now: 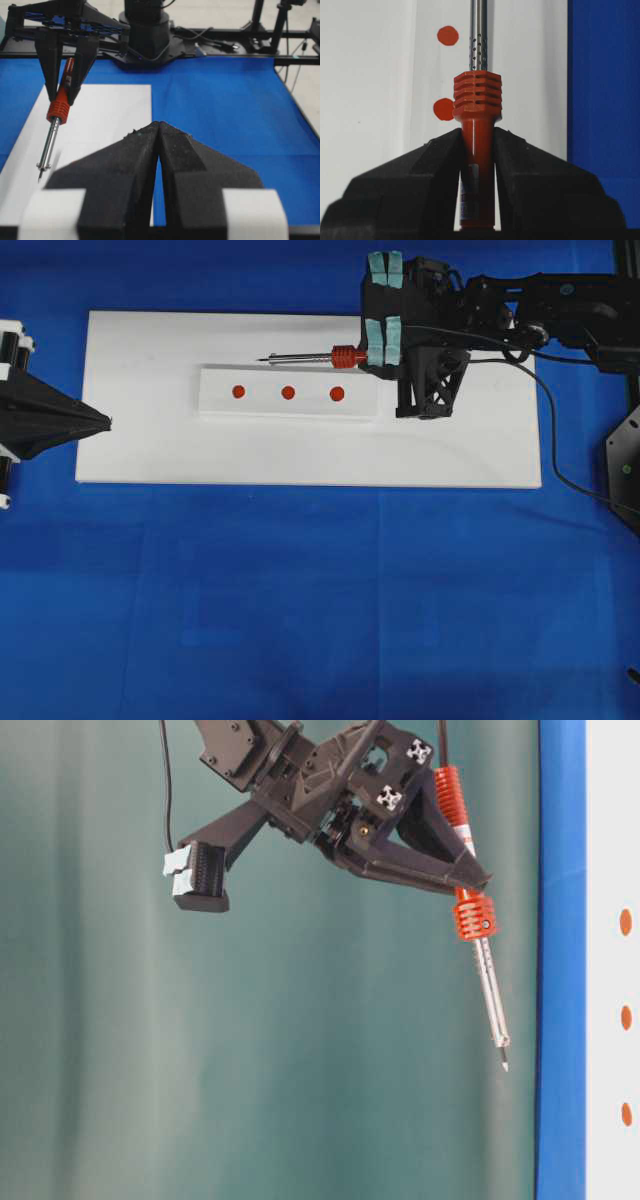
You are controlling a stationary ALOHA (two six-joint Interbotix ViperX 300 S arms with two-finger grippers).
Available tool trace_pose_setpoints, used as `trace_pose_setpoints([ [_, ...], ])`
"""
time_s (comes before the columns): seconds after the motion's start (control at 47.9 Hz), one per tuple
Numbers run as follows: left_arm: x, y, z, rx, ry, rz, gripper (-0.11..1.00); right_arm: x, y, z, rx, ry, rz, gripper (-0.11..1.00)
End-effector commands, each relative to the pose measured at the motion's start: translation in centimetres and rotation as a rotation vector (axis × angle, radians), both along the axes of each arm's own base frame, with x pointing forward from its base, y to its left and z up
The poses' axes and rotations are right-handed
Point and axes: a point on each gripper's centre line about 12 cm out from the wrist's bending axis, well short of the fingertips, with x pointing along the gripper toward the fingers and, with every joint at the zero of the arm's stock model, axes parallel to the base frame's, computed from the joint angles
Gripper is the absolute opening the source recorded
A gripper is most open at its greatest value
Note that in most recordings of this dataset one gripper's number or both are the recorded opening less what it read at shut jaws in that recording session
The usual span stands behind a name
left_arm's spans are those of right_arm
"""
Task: Touch the tip of the soldering iron to the mark.
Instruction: 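Lower the iron tip onto the leftmost red dot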
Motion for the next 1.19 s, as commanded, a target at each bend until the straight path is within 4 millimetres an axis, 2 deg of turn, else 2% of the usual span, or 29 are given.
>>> trace_pose_setpoints([
  [0.0,0.1,-0.1,0.4,0.001,-0.014,-0.003,0.00,0.9,0.2,1.1,-0.011,-0.038,0.009,0.06],
  [0.293,0.1,-0.1,0.4,0.001,-0.014,-0.003,0.00,2.8,0.6,-1.2,0.001,-0.009,0.022,0.06],
  [0.648,0.1,-0.1,0.4,0.001,-0.012,-0.003,0.00,3.9,0.3,-3.6,0.005,0.017,0.019,0.06],
  [1.17,0.1,-0.1,0.2,0.003,-0.003,-0.004,0.00,4.3,0.2,-4.3,0.008,0.028,0.018,0.06],
])
